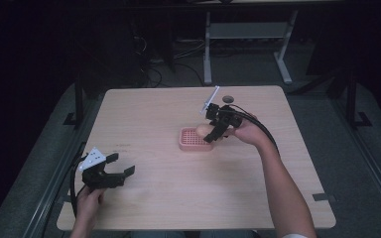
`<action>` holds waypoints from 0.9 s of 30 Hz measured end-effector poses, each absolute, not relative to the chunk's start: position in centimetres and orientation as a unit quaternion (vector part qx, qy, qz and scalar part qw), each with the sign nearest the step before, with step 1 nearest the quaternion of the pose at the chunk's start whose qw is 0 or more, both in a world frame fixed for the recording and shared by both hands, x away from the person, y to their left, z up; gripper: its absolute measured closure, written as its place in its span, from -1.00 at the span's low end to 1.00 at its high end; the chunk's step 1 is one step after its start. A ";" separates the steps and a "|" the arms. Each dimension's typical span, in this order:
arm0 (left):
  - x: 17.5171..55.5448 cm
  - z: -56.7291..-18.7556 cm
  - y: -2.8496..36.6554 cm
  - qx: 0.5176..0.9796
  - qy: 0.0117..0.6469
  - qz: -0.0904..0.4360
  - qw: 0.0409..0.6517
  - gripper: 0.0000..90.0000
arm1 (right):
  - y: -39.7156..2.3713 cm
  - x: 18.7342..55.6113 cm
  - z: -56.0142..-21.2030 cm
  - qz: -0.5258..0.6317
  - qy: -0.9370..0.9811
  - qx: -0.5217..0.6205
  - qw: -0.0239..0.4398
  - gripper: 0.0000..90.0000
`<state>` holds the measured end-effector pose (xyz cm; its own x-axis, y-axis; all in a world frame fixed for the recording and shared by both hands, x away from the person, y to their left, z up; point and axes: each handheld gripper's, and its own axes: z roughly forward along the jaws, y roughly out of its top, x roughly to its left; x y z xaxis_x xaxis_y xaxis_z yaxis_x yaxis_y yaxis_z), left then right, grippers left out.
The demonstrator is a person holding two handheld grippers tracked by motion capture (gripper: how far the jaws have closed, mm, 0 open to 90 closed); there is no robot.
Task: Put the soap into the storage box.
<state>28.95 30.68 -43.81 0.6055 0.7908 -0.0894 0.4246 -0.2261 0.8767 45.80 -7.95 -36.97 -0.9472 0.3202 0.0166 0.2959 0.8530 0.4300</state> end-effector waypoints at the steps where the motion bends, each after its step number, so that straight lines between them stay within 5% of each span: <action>1: 28.9 -43.8 30.7 0.758 0.401 0.193 0.476 -0.68 | -7.9 45.9 -36.9 0.221 0.962 0.160 0.027 -0.29; 27: 29.0 -43.8 30.8 0.758 0.402 0.192 0.477 -0.68 | -4.9 47.9 -36.8 0.218 0.964 0.149 0.020 -0.29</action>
<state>28.98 30.82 -43.78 0.6030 0.7924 -0.0922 0.4262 -0.2223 0.8769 47.87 -4.92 -36.83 -0.9551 0.2952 0.0260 0.2777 0.8609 0.4262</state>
